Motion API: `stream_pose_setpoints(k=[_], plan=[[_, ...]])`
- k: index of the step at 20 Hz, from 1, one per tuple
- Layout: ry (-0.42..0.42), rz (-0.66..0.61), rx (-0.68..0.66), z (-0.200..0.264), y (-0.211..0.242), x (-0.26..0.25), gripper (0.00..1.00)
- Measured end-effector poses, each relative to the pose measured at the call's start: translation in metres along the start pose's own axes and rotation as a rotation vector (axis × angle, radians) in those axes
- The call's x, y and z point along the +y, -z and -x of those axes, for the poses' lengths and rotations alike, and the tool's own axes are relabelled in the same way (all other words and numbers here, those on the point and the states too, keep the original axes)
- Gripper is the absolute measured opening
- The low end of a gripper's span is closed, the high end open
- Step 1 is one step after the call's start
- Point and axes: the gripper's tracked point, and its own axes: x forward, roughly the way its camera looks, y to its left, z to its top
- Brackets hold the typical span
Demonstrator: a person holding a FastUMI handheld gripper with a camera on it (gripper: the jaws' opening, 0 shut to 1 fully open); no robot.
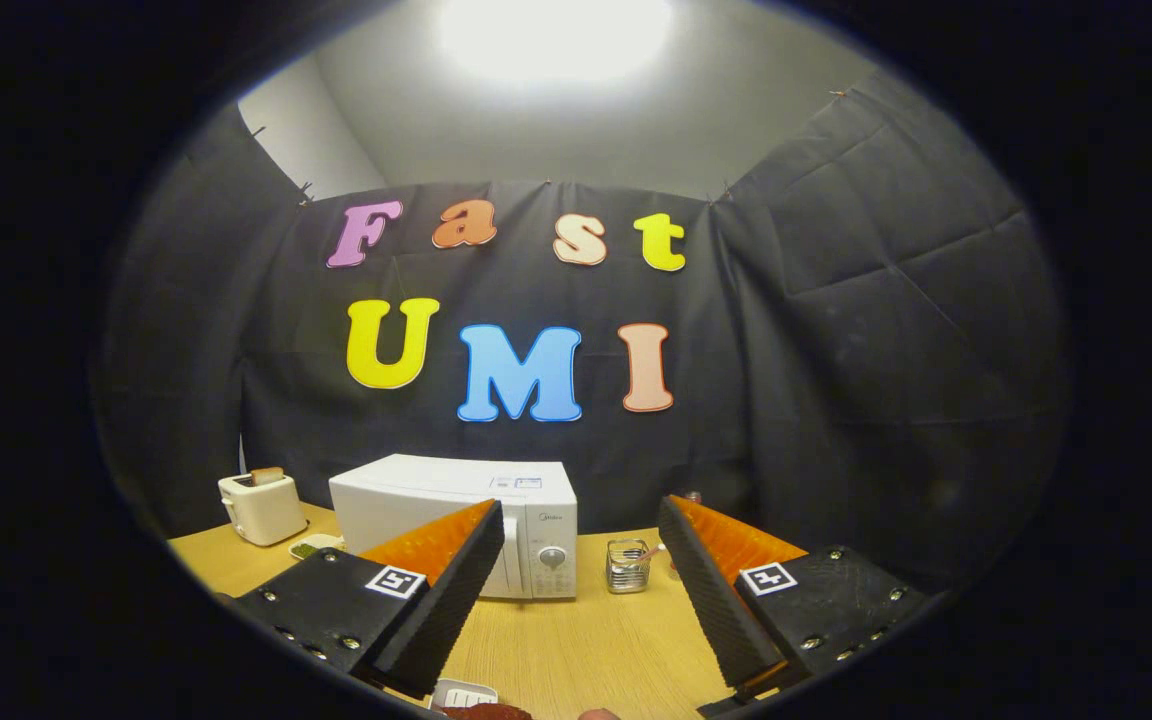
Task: Open the microwave, put the food inside, and close the microwave door.
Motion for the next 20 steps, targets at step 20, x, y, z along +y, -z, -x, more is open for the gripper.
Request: stream_pose_setpoints(k=[20], plan=[[-0.171, -0.042, 0.093, -0.173, 0.067, 0.056, 0.99]])
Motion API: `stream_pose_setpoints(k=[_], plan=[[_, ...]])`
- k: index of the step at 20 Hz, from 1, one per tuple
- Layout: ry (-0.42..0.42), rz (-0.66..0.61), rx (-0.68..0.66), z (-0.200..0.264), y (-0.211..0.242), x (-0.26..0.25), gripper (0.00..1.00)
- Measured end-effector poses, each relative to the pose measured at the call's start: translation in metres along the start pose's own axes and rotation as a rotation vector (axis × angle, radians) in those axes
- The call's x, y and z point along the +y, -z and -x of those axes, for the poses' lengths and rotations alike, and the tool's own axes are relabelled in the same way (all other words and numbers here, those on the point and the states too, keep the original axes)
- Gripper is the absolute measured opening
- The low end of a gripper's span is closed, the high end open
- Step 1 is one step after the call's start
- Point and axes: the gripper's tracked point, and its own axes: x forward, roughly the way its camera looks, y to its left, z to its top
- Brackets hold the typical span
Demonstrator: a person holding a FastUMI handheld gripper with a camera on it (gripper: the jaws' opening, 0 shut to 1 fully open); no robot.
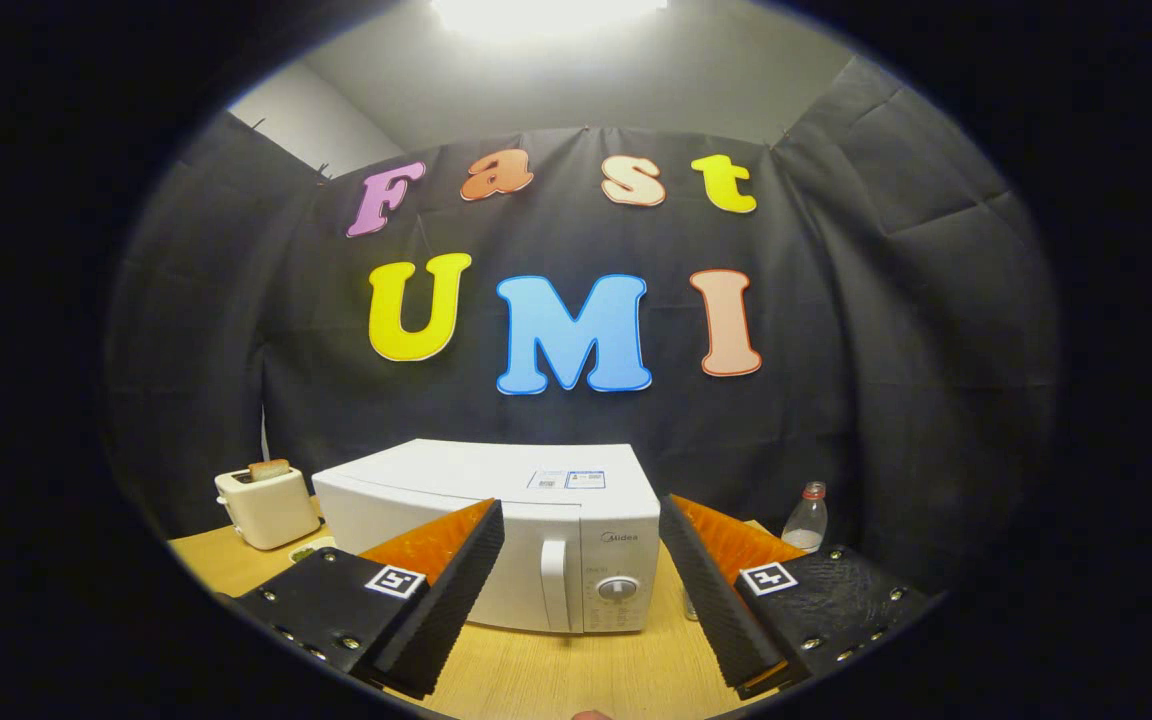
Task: Open the microwave, put the food inside, and close the microwave door.
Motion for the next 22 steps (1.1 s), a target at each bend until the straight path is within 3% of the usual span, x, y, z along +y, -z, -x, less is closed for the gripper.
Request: stream_pose_setpoints(k=[15, 18, 21, 22], plan=[[-0.028, -0.06, 0.205, -0.082, 0.099, 0.01, 0.98], [-0.04, -0.074, 0.246, -0.092, 0.118, 0.015, 0.88], [-0.05, -0.085, 0.283, -0.1, 0.133, 0.021, 0.87], [-0.063, -0.085, 0.287, -0.102, 0.135, 0.025, 0.77]])
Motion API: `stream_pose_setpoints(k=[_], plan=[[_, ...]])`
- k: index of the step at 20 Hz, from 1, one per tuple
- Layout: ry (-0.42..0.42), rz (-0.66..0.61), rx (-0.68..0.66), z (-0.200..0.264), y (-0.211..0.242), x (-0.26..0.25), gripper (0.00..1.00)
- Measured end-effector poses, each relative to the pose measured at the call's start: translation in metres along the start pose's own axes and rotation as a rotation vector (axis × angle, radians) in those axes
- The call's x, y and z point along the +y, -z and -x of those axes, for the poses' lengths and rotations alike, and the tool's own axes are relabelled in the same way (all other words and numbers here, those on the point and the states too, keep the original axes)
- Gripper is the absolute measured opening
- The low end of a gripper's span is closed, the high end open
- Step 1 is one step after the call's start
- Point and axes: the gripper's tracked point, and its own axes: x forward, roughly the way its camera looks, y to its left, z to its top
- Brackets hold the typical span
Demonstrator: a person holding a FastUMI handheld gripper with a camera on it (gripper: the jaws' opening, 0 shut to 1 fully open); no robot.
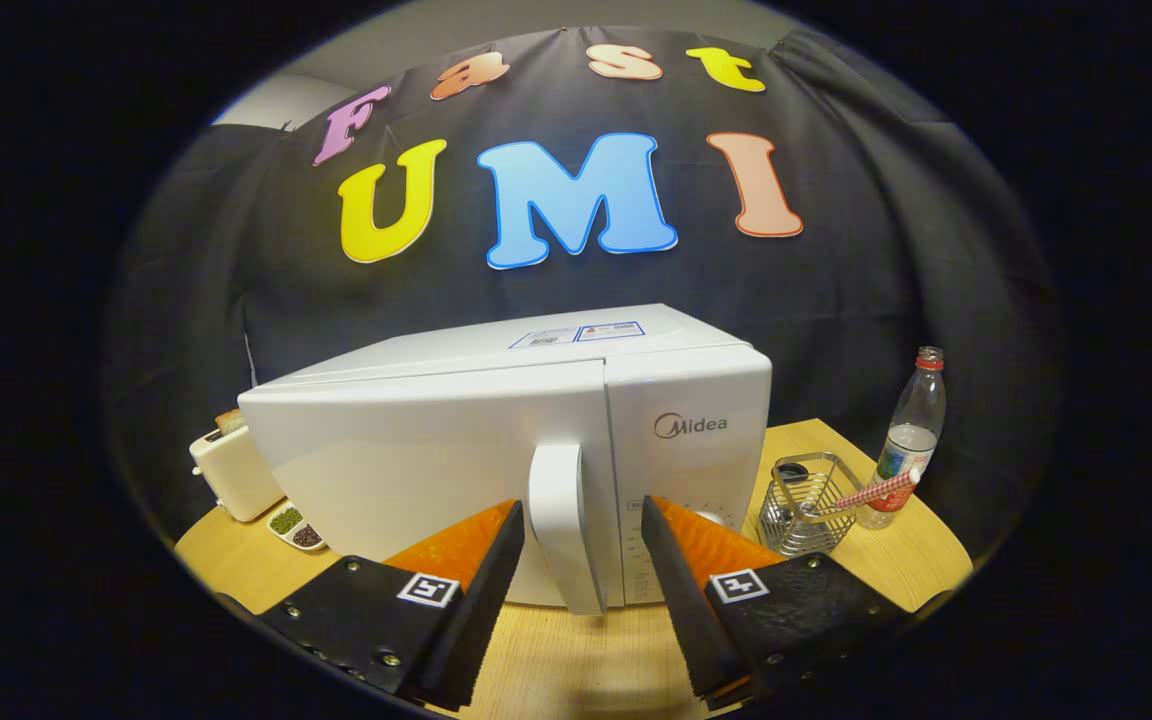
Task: Open the microwave, put the food inside, and close the microwave door.
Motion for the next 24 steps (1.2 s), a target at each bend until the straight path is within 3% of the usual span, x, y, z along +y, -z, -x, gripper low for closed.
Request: stream_pose_setpoints(k=[1, 2, 3, 5, 6, 8, 10, 12, 13, 19, 24], plan=[[0.006, 0.009, 0.007, -0.004, 0.002, 0.0, 0.74], [0.016, 0.016, 0.009, -0.006, 0.003, -0.002, 0.59], [0.023, 0.033, 0.004, -0.005, 0.002, -0.002, 0.51], [0.024, 0.06, 0.004, -0.005, 0.003, -0.001, 0.51], [0.021, 0.065, 0.008, -0.005, 0.002, 0.0, 0.44], [-0.008, 0.057, 0.028, -0.007, 0.007, 0.007, 0.42], [0.042, 0.098, 0.028, 0.001, 0.005, 0.003, 0.21], [0.047, 0.087, 0.028, -0.001, 0.006, 0.004, 0.21], [0.036, 0.082, 0.026, -0.002, 0.004, 0.004, 0.13], [0.015, 0.119, 0.077, 0.001, 0.006, 0.005, 0.13], [0.015, 0.154, 0.079, 0.036, 0.018, 0.017, 0.13]])
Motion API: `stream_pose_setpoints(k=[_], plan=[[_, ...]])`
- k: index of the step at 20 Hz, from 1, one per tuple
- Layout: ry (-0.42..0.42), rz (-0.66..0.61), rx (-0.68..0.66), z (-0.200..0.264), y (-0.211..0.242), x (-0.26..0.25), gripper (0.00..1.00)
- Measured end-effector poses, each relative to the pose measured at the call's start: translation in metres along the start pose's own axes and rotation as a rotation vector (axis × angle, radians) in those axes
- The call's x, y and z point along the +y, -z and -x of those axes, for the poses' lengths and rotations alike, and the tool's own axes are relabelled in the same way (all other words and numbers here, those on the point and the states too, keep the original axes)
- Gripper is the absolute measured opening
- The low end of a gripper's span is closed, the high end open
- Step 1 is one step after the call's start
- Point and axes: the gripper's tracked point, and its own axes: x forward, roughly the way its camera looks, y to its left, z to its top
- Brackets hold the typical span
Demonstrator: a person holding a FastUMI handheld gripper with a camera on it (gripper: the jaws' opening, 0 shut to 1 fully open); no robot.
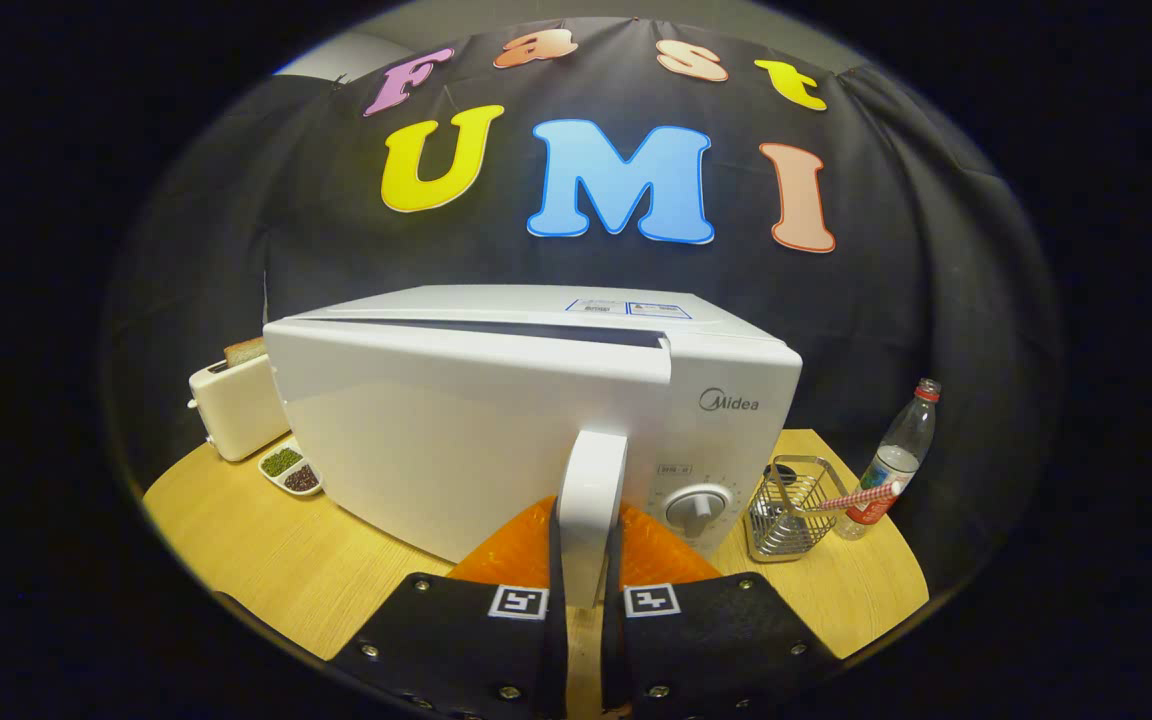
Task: Open the microwave, put the food inside, and close the microwave door.
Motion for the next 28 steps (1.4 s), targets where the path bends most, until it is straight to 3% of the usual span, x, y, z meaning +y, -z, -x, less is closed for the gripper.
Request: stream_pose_setpoints(k=[3, 8, 28], plan=[[0.002, -0.045, 0.027, 0.017, 0.006, 0.008, 0.13], [-0.019, -0.07, 0.044, 0.056, 0.019, 0.031, 0.22], [-0.031, -0.045, 0.037, 0.159, 0.053, 0.138, 0.22]])
